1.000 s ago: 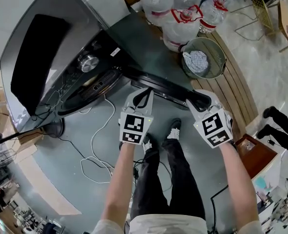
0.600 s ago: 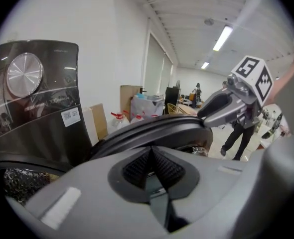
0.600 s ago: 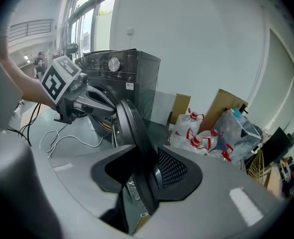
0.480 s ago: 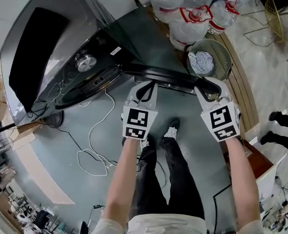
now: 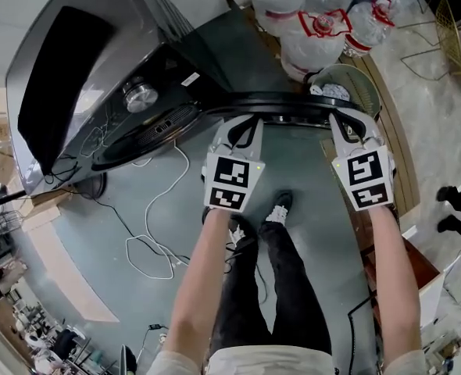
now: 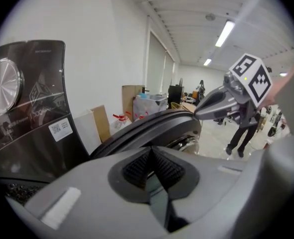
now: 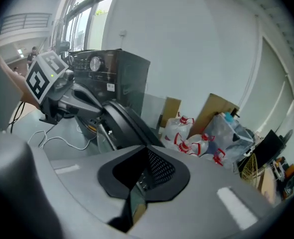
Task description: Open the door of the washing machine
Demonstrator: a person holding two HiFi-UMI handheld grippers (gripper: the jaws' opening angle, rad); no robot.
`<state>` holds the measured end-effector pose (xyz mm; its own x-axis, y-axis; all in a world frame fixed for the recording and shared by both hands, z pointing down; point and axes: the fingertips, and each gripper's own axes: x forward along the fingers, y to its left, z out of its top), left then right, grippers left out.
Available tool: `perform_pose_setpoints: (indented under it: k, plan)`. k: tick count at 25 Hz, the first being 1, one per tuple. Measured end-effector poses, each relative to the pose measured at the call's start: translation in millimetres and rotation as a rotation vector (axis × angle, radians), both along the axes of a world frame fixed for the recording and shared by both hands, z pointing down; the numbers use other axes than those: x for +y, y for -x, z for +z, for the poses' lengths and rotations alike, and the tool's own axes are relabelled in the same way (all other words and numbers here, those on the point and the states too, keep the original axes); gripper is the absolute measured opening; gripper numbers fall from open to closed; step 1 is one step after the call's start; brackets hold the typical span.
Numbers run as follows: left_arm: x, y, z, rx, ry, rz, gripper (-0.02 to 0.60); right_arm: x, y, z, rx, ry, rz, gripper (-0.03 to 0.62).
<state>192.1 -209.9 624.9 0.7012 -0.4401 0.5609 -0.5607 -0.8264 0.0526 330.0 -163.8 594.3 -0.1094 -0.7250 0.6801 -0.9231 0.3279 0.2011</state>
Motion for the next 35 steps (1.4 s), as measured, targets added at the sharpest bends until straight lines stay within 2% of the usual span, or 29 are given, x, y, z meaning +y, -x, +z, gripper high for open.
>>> perform_pose_setpoints:
  k: [3, 8, 20, 27, 35]
  plan:
    - [-8, -5, 1, -0.008, 0.006, -0.006, 0.058, 0, 4, 10, -0.02, 0.027, 0.012, 0.0]
    - [-21, -10, 0, 0.007, 0.023, -0.026, 0.057, 4, 15, 10, -0.073, 0.013, 0.046, 0.0]
    - [-9, -4, 1, 0.019, 0.041, -0.017, 0.057, -5, 12, 8, -0.147, -0.014, 0.136, 0.0]
    - [-10, -6, 1, 0.025, 0.046, -0.046, 0.058, -3, 7, 7, -0.151, -0.009, 0.145, 0.0]
    - [-9, -3, -3, 0.029, 0.036, -0.06, 0.058, 22, 29, 5, -0.2, -0.011, 0.136, 0.0]
